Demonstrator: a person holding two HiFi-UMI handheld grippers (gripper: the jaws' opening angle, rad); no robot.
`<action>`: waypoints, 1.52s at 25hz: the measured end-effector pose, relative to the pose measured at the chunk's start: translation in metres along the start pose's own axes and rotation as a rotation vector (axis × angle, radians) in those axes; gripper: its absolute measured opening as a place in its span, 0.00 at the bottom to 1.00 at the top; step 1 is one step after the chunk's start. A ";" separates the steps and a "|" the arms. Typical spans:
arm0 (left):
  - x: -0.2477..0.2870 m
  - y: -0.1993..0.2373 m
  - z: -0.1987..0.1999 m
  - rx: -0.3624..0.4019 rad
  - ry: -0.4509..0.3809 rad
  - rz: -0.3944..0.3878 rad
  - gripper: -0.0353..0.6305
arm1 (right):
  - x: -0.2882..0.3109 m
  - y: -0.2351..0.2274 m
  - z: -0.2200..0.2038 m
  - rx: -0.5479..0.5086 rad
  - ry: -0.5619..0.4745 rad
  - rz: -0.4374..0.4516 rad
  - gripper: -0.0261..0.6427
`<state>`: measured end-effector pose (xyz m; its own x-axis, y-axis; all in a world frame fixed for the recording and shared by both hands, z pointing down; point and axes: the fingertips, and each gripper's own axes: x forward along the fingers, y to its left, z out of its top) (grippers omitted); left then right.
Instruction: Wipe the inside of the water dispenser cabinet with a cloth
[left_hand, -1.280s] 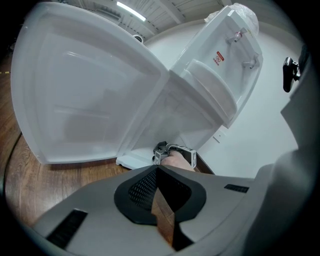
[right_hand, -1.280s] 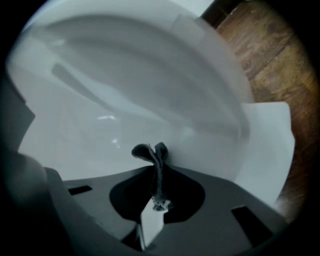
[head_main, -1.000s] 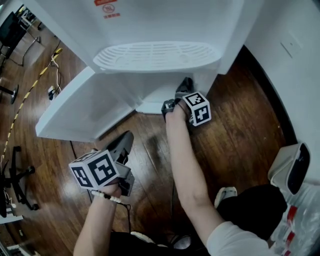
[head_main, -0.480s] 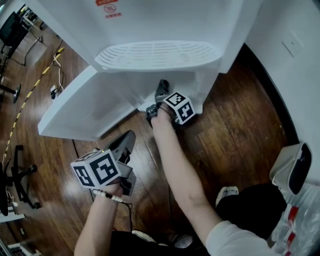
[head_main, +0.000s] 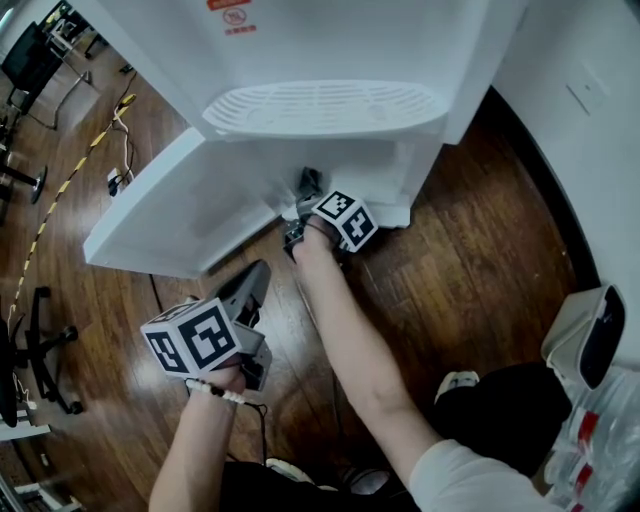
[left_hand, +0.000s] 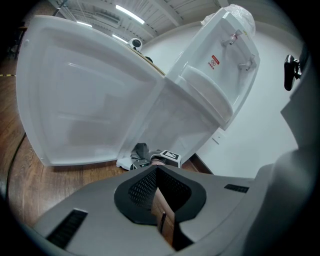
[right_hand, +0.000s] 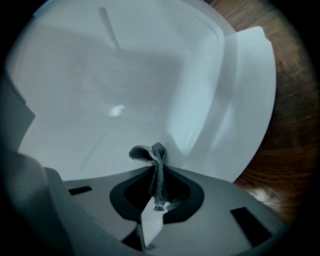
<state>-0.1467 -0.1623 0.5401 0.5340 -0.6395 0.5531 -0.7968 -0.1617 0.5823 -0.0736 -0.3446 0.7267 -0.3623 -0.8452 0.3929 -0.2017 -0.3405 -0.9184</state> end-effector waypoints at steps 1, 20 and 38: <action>-0.001 0.000 0.001 0.000 -0.003 0.000 0.04 | -0.004 -0.003 0.005 0.000 -0.012 -0.008 0.10; -0.001 -0.020 0.011 0.034 -0.045 0.008 0.04 | -0.100 -0.054 0.122 0.042 -0.281 -0.106 0.10; -0.066 0.004 0.026 0.003 -0.130 0.063 0.04 | -0.022 -0.014 -0.040 -0.022 0.022 -0.028 0.10</action>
<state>-0.1921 -0.1402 0.4904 0.4415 -0.7407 0.5064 -0.8285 -0.1198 0.5471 -0.0993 -0.3041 0.7328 -0.3758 -0.8263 0.4195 -0.2318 -0.3545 -0.9059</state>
